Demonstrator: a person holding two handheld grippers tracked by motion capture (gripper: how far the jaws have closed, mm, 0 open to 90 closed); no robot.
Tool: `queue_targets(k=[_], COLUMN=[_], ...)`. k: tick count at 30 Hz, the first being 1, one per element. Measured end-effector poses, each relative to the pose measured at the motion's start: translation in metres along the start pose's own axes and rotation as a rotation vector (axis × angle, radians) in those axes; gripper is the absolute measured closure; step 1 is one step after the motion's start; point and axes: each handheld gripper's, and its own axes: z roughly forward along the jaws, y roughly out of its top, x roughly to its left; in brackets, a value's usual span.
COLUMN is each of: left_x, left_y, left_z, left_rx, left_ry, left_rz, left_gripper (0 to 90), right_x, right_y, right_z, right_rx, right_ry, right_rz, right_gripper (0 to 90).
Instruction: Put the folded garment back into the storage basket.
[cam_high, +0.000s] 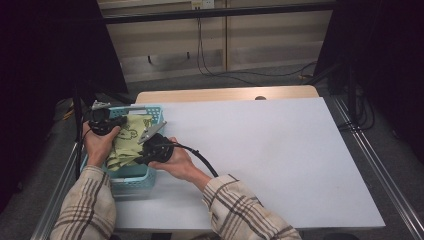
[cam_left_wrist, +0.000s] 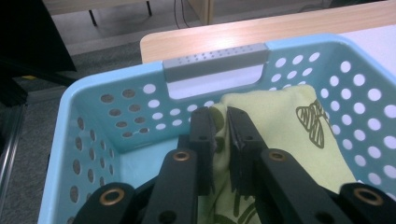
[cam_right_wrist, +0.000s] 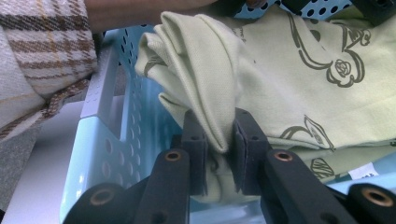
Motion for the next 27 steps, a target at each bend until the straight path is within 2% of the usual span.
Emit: queue_targets(k=[4, 6, 7, 8, 10, 12, 19, 21, 23, 27], left_x=[-0.001, -0.001, -0.001, -0.001, -0.002, -0.003, -0.004, -0.004, -0.004, -0.005], left_y=[-0.002, -0.002, -0.003, -0.003, -0.004, -0.005, -0.007, -0.007, -0.008, -0.009], left_z=[0.003, 0.004, 0.005, 0.006, 0.007, 0.008, 0.013, 0.015, 0.016, 0.019], left_rx=[-0.002, 0.014, 0.021, 0.017, 0.022, 0.03, 0.047, 0.048, 0.056, 0.052], left_ry=[0.002, 0.005, 0.002, 0.013, 0.007, 0.002, 0.003, 0.02, 0.018, -0.006], left_rz=[0.001, 0.011, 0.005, 0.014, 0.015, -0.001, -0.004, 0.026, 0.032, -0.004], left_gripper=[81.7, 81.5, 81.5, 81.5, 81.5, 81.5, 80.8, 80.6, 80.4, 80.0], right_x=[-0.001, -0.002, -0.001, -0.001, -0.001, -0.001, -0.001, -0.001, -0.002, 0.0], right_y=[-0.002, -0.003, -0.003, -0.003, -0.004, -0.004, -0.004, -0.003, -0.002, -0.001], right_z=[0.003, 0.004, 0.005, 0.005, 0.005, 0.006, 0.007, 0.006, 0.007, 0.008], right_rx=[0.016, 0.017, 0.022, 0.025, 0.029, 0.03, 0.028, 0.04, 0.047, 0.058], right_ry=[0.0, -0.003, -0.003, -0.003, -0.002, -0.004, -0.003, -0.009, -0.011, -0.014], right_rz=[0.001, -0.004, 0.008, 0.009, 0.01, 0.011, 0.009, 0.002, -0.006, 0.004], right_gripper=[76.8, 76.8, 76.8, 76.8, 76.8, 76.8, 76.3, 76.1, 75.8, 74.5])
